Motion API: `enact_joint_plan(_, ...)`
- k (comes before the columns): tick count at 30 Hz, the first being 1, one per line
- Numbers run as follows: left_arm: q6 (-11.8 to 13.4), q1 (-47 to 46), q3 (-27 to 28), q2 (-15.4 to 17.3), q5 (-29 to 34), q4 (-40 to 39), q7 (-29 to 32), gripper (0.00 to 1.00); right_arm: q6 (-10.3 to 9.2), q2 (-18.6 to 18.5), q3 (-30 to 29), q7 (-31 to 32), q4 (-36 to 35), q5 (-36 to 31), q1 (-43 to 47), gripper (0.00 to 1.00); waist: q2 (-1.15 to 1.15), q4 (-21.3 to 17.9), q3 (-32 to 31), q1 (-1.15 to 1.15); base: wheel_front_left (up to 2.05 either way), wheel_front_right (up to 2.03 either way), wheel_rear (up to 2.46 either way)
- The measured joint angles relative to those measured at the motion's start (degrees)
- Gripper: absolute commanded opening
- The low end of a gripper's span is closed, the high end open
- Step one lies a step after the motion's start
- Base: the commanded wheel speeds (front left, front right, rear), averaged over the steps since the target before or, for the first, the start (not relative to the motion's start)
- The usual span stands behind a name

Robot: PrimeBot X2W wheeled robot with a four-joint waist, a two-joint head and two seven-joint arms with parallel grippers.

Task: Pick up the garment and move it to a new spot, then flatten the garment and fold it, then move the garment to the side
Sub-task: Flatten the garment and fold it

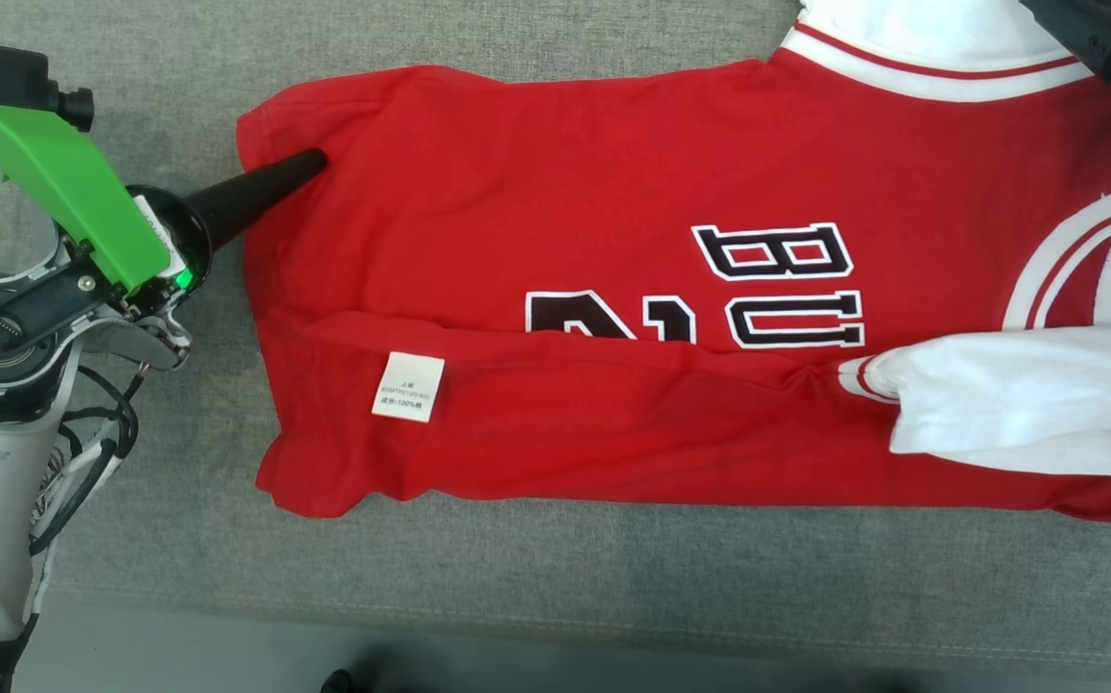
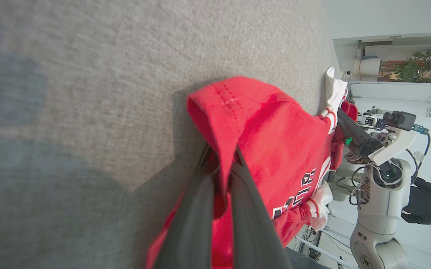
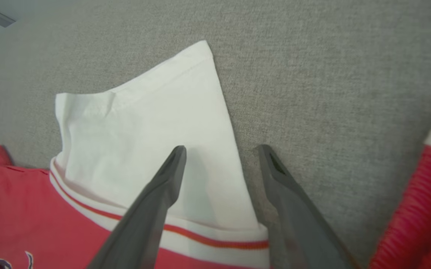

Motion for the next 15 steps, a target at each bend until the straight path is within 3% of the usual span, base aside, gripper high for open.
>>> enact_joint_plan(15,-0.63,-0.01,-0.44,-0.64,0.08,0.49,-0.04,0.13,-1.46,-1.18,2.71,9.91,-1.01,1.41,-2.23,1.00,0.00,0.69,-0.06,0.00,0.00,0.00,0.00)
